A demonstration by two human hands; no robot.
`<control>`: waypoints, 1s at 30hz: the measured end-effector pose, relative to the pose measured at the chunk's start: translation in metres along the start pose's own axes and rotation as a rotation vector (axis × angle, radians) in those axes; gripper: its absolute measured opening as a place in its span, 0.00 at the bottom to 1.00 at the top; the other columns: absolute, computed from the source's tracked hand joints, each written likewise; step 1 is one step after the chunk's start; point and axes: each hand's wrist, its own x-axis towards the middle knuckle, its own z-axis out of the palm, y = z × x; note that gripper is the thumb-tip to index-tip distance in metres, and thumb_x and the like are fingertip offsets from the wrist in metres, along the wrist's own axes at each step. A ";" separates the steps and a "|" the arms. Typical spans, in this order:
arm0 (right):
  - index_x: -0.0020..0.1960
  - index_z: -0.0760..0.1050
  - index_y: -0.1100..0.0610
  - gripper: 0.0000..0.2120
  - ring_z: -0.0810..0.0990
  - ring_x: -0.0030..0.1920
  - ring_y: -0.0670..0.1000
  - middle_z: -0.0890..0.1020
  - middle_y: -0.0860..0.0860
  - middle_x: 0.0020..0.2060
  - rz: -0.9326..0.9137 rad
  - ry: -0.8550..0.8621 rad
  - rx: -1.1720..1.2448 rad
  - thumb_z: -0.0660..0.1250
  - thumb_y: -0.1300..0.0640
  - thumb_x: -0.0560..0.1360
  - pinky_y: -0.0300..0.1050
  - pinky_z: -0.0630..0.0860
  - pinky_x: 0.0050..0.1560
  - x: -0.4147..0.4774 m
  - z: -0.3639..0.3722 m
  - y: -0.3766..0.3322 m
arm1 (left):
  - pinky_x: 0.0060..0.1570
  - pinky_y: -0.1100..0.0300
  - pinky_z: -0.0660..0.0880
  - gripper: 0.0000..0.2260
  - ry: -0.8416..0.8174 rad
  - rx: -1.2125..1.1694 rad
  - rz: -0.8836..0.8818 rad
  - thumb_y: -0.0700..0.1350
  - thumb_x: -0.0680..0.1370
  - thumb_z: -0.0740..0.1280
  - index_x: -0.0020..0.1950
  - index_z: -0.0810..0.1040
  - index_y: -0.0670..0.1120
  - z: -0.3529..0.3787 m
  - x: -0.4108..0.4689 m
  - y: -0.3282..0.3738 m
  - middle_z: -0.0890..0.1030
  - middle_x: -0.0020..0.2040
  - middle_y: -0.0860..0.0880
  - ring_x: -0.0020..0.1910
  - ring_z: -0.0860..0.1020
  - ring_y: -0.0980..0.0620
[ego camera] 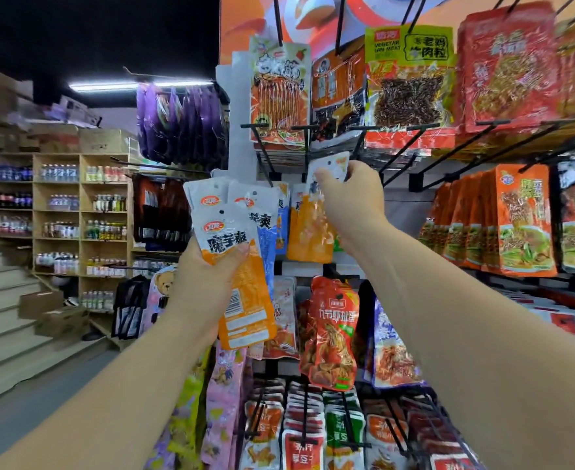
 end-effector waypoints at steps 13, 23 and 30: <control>0.46 0.69 0.68 0.24 0.62 0.34 0.57 0.65 0.56 0.35 -0.094 -0.154 0.166 0.62 0.44 0.81 0.53 0.61 0.36 0.011 0.008 0.002 | 0.36 0.54 0.83 0.10 -0.063 -0.041 -0.034 0.41 0.82 0.70 0.58 0.78 0.56 -0.006 0.002 -0.004 0.88 0.47 0.53 0.43 0.87 0.51; 0.32 0.56 0.51 0.25 0.55 0.21 0.44 0.57 0.41 0.18 -0.058 -0.068 0.092 0.60 0.53 0.86 0.42 0.52 0.26 0.028 0.017 0.005 | 0.43 0.47 0.83 0.11 -0.078 -0.028 -0.039 0.42 0.81 0.70 0.61 0.79 0.54 -0.011 0.000 -0.005 0.88 0.51 0.49 0.48 0.87 0.45; 0.32 0.58 0.51 0.24 0.57 0.22 0.45 0.59 0.42 0.20 -0.006 -0.095 0.046 0.62 0.53 0.85 0.40 0.53 0.26 0.033 0.019 0.002 | 0.49 0.41 0.84 0.11 -0.087 -0.023 -0.045 0.42 0.81 0.71 0.62 0.79 0.53 -0.012 -0.001 -0.004 0.88 0.53 0.48 0.50 0.87 0.43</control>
